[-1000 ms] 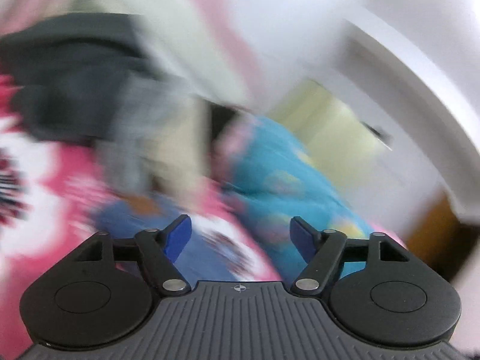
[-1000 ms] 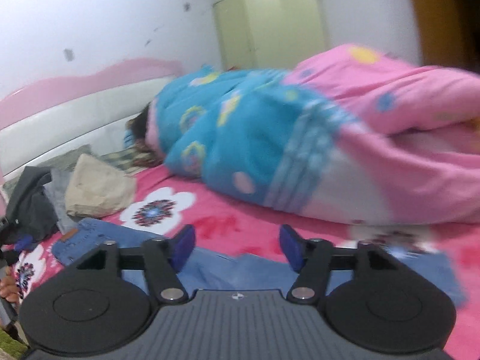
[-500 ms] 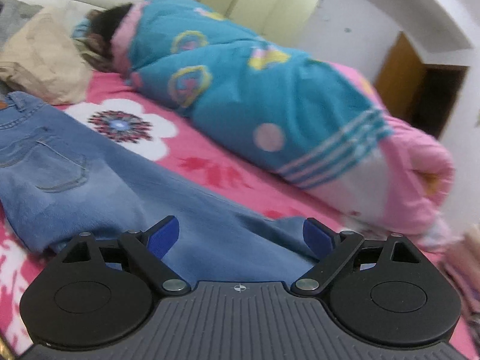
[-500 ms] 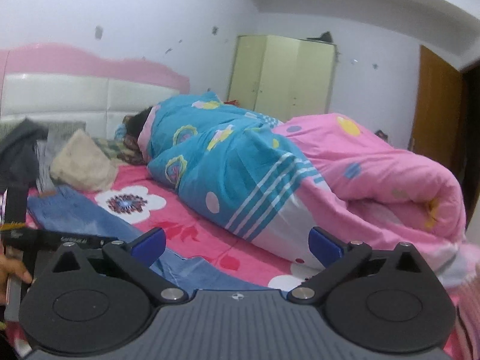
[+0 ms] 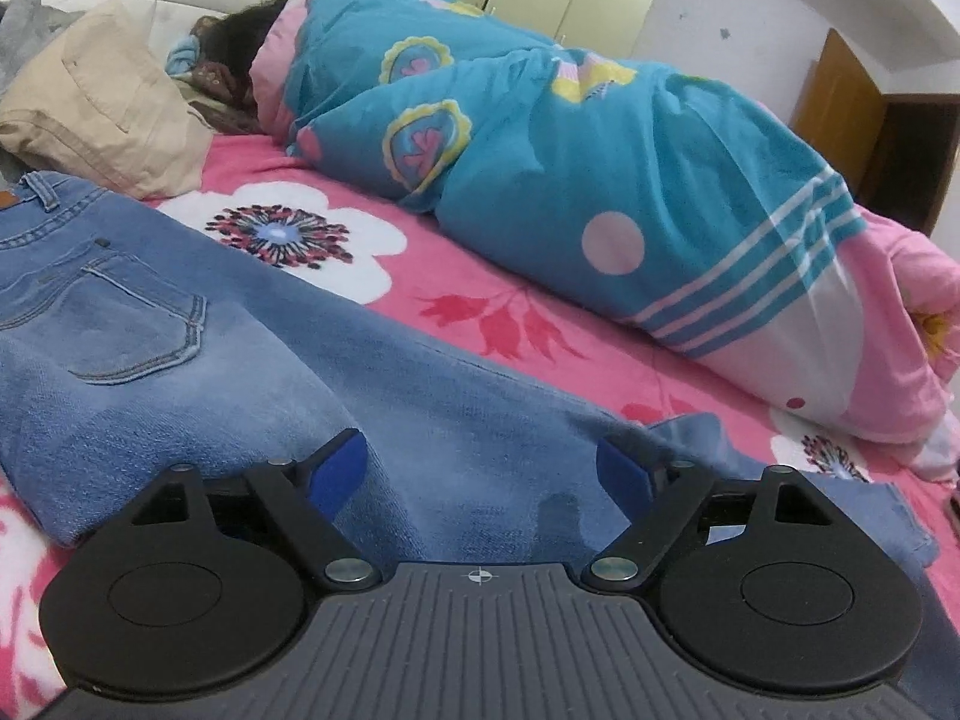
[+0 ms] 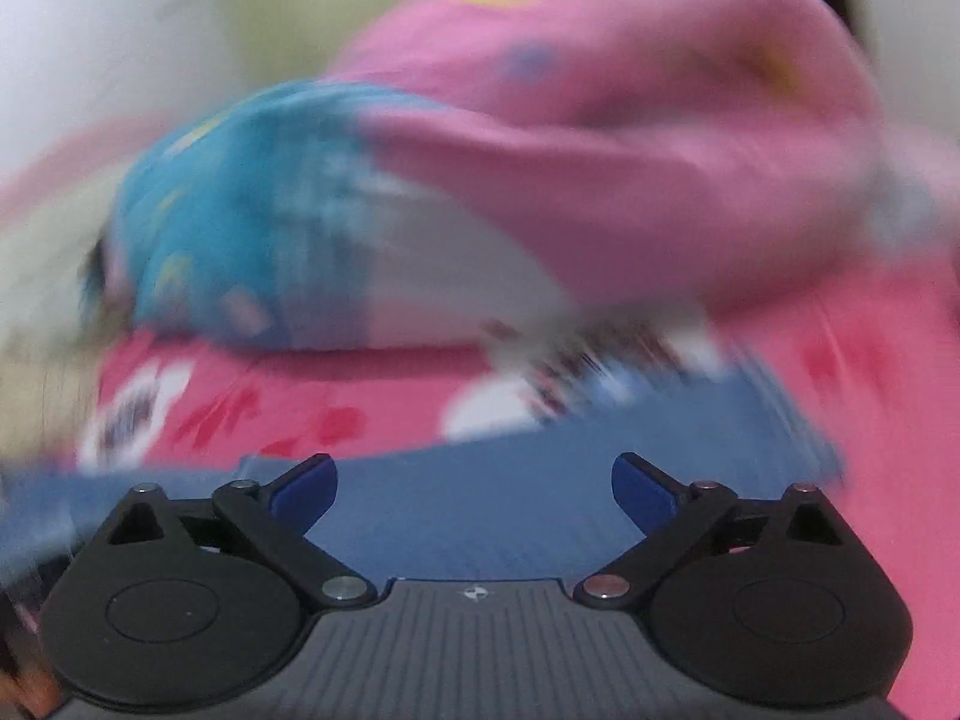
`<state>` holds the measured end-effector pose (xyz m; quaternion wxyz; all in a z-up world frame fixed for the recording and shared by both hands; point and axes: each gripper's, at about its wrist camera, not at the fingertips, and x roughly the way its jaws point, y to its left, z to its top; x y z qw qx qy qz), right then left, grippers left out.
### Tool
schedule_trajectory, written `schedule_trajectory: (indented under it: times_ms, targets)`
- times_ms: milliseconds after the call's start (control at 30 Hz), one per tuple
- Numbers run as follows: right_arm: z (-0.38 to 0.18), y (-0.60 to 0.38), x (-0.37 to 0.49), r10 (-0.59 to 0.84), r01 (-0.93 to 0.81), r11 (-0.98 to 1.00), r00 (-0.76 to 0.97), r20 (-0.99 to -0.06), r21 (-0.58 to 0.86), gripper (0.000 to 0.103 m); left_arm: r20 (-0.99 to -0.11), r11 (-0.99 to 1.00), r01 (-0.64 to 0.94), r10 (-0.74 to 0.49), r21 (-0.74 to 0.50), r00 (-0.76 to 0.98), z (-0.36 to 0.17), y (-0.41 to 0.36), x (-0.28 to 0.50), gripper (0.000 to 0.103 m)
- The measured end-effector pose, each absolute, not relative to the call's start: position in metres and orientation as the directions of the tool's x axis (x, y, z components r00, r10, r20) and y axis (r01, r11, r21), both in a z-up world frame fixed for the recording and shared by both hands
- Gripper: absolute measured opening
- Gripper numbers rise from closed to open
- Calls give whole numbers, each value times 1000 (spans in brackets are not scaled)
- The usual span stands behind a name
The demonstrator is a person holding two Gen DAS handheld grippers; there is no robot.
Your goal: Fold clothes
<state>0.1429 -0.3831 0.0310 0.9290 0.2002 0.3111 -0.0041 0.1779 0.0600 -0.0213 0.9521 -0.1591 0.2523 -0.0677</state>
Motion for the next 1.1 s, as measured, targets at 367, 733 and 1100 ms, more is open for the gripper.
schedule_trajectory:
  times_ms: [367, 733, 1100]
  targets:
    - [8, -314, 162, 361, -243, 932, 684, -634, 269, 102, -409, 948, 11, -148, -318, 900, -17, 64, 170, 83]
    - [-2, -305, 139, 341, -205, 940, 606, -718, 273, 98, -451, 962, -19, -111, -274, 886, -22, 64, 175, 84]
    - [-14, -299, 137, 251, -147, 968, 620, -744, 204, 34, -468, 959, -27, -113, -282, 876, -23, 67, 176, 84]
